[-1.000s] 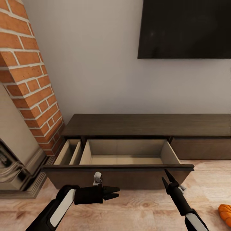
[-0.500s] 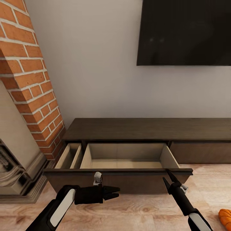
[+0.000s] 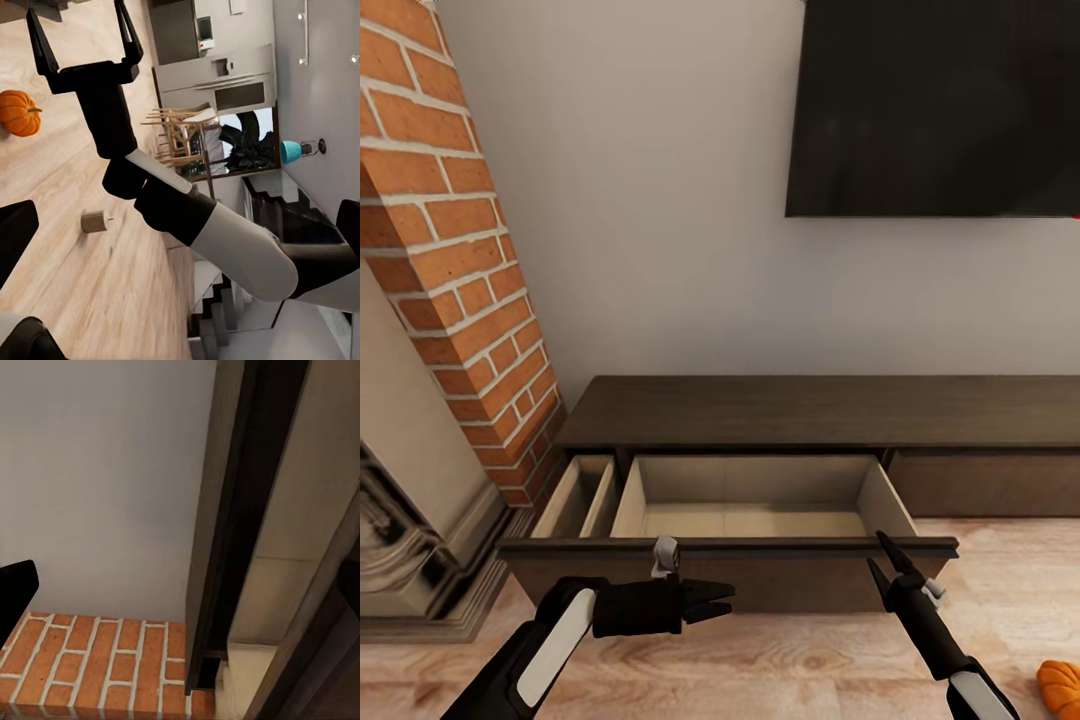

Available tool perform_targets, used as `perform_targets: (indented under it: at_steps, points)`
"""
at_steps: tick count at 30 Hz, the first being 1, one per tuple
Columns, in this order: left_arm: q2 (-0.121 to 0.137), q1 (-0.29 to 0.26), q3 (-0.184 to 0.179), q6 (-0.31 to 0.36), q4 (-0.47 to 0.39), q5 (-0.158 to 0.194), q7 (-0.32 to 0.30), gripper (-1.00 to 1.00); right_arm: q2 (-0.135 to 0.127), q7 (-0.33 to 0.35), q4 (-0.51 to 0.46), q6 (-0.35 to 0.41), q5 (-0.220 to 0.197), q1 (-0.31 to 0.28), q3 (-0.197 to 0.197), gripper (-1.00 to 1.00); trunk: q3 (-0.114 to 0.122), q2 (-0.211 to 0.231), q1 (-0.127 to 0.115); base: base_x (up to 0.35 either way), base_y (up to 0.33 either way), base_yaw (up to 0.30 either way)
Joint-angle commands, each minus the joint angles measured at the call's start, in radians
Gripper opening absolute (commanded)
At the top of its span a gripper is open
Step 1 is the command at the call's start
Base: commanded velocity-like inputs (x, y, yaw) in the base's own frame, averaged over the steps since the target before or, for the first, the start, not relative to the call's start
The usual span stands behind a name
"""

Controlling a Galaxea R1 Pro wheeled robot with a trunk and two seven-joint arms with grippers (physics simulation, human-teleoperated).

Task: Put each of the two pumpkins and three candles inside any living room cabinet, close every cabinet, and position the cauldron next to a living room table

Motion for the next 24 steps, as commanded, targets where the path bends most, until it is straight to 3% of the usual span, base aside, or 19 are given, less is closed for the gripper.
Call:
perform_targets:
  at_steps: [1, 8, 12, 24]
  points:
    - [0.0, -0.001, -0.001, 0.004, 0.0, 0.002, -0.002, 1.0, 0.0, 0.003, 0.002, 0.009, -0.008, 0.0, 0.0, 1.0, 0.002, 0.007, -0.004, 0.0, 0.0, 0.0]
    - [0.0, -0.001, -0.001, 0.004, 0.0, 0.003, -0.002, 1.0, 0.0, 0.072, 0.012, 0.037, -0.006, 0.02, 0.0, 1.0, 0.024, 0.056, -0.031, 0.0, 0.0, 0.0]
    - [0.0, -0.001, -0.002, 0.004, 0.0, 0.004, -0.002, 1.0, 0.0, 0.12, 0.081, 0.085, -0.003, 0.025, -0.001, 1.0, 0.037, 0.084, -0.046, 0.0, 0.0, 0.0]
    - [-0.002, -0.001, -0.003, 0.004, 0.002, 0.003, -0.002, 1.0, 0.0, 0.143, 0.18, 0.107, 0.005, 0.027, -0.002, 1.0, 0.074, 0.168, -0.092, 0.0, 0.0, 0.0]
